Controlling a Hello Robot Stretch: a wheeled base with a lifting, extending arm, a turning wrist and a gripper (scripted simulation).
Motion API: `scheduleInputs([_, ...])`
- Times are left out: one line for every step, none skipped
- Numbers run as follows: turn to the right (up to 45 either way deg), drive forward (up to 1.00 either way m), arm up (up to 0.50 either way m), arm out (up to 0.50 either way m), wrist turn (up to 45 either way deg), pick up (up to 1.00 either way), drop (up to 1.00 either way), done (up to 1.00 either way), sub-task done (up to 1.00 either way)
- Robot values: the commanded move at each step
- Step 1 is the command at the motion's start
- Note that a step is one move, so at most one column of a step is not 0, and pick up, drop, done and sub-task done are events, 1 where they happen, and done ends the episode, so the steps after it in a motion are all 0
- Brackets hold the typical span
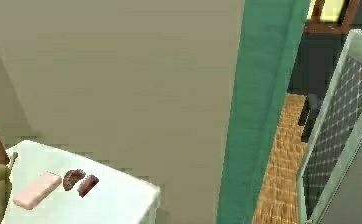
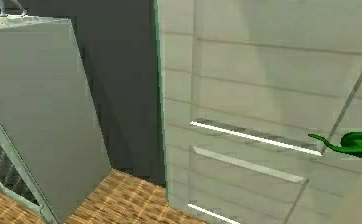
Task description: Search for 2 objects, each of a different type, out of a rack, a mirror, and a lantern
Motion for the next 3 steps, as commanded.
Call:
scheduleInputs([45.0, 0.00, 0.00, 0.00, 0.0, 0.00, 0.00, 0.00, 0.00])
scheduleInputs([-45.0, 0.00, 0.00, 0.00, 0.0, 0.00, 0.00, 0.00, 0.00])
scheduleInputs([45.0, 0.00, 0.00, 0.00, 0.0, 0.00, 0.00, 0.00, 0.00])
